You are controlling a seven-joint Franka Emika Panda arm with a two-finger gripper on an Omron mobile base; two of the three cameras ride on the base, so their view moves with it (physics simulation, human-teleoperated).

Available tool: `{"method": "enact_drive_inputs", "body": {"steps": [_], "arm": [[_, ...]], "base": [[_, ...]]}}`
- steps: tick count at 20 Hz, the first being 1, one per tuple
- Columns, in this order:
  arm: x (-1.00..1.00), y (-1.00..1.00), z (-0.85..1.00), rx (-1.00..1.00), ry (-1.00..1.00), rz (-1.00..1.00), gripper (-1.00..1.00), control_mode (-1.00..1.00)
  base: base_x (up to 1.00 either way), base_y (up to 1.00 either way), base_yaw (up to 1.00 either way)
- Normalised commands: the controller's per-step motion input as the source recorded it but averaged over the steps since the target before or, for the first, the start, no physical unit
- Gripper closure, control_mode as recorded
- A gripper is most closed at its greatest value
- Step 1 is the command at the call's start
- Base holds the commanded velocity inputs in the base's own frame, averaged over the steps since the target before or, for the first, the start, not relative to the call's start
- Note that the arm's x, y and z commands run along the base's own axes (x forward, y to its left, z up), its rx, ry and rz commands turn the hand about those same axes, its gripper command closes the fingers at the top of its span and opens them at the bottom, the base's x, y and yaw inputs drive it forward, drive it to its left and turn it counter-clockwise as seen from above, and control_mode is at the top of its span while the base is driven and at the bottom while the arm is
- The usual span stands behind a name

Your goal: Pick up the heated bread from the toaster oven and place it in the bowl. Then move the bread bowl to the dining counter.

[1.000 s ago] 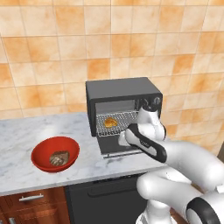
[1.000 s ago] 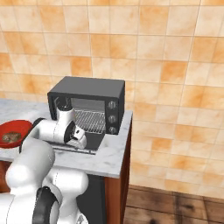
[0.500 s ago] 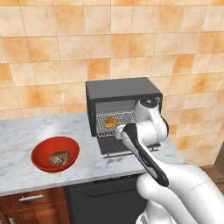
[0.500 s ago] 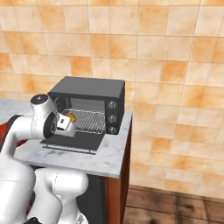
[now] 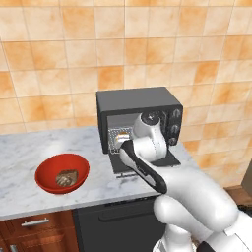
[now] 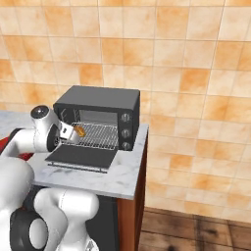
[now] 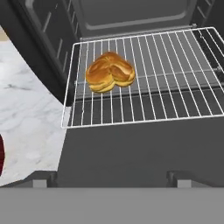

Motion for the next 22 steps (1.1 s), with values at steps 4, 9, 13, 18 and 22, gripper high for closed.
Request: {"method": "enact_drive_inputs", "body": {"steps": [4,9,13,18,22], "arm": [[0.73,0.15,0.0,0.0,0.06,-0.06,-1.0,-1.0],[0.55,0.05,-0.29,-0.06,0.02,-0.05,-1.0,-1.0],[0.4,0.0,-0.03,0.0,0.0,-0.05,-1.0,-1.0],[0.34,0.0,-0.15,0.0,0.0,-0.05,-1.0,-1.0],[0.22,0.0,-0.28,0.0,0.0,-0.05,-1.0,-1.0]], "base": [[0.0,0.0,0.0],[0.0,0.0,0.0],[0.0,0.0,0.0],[0.0,0.0,0.0],[0.0,0.0,0.0]]}}
